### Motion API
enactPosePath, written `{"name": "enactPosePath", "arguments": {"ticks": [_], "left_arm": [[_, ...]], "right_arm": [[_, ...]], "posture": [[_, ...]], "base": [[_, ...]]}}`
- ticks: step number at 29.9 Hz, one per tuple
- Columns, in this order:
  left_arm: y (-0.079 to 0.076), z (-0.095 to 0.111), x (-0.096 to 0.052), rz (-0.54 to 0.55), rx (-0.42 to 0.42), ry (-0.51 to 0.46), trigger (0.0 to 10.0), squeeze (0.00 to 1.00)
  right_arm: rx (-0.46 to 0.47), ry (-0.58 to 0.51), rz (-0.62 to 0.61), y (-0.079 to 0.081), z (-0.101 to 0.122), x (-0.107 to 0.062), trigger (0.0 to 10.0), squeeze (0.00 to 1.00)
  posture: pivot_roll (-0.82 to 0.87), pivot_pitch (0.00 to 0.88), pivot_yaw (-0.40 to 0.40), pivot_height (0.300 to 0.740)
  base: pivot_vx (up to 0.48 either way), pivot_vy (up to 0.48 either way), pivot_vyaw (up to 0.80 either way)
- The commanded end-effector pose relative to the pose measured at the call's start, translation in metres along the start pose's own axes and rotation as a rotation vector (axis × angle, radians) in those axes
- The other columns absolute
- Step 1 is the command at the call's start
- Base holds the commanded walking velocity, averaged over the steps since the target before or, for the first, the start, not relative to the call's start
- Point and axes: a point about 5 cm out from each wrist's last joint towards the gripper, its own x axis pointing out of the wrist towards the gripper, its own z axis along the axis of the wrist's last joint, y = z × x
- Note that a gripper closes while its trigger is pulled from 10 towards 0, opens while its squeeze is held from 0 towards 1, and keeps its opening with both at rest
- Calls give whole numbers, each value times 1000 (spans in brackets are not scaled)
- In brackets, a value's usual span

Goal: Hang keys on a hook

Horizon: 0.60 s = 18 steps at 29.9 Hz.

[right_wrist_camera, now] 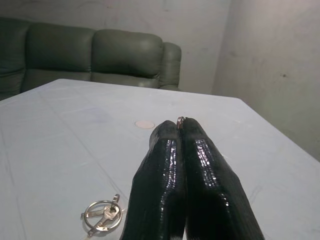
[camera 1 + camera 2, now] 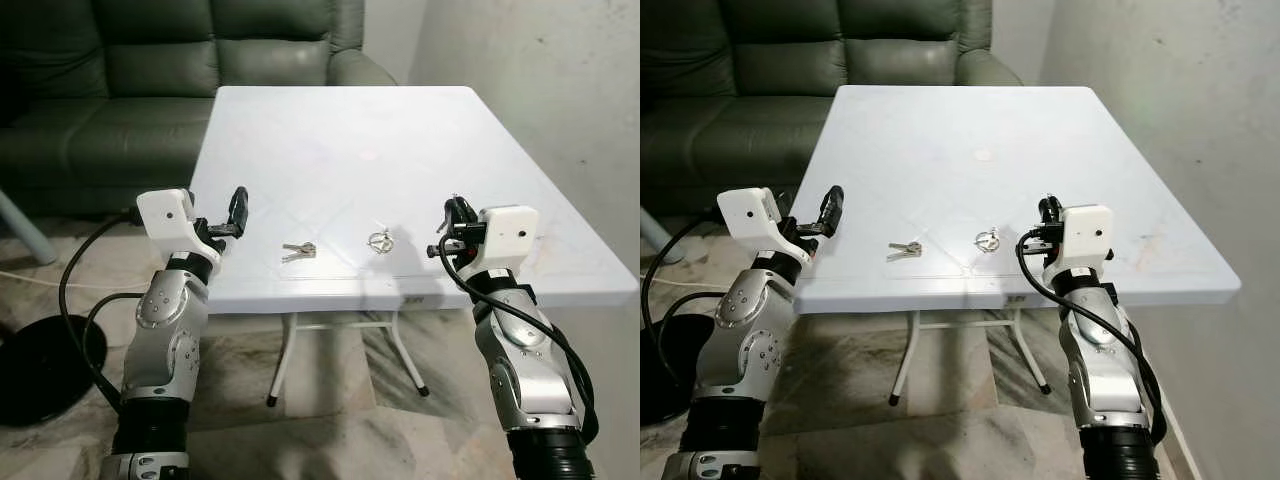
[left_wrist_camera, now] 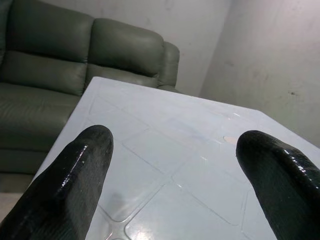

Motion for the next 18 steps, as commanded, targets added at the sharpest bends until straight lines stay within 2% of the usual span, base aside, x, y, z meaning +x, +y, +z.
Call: {"name": "enactPosePath", "arguments": {"ticks": [1,18], "left_arm": [[-1,3,2,-5,13,-12,10000,0],[-2,6,2,-13,-9,-34,10000,0]], "right_arm": [[-13,-22,1,0,6,4,10000,0],[-13,-22,9,4,5,4,10000,0]], "posture": [[-30,24,-15,732],[-27,30,-18,732]], "base": [[0,0,-756],[0,0,-741]]}}
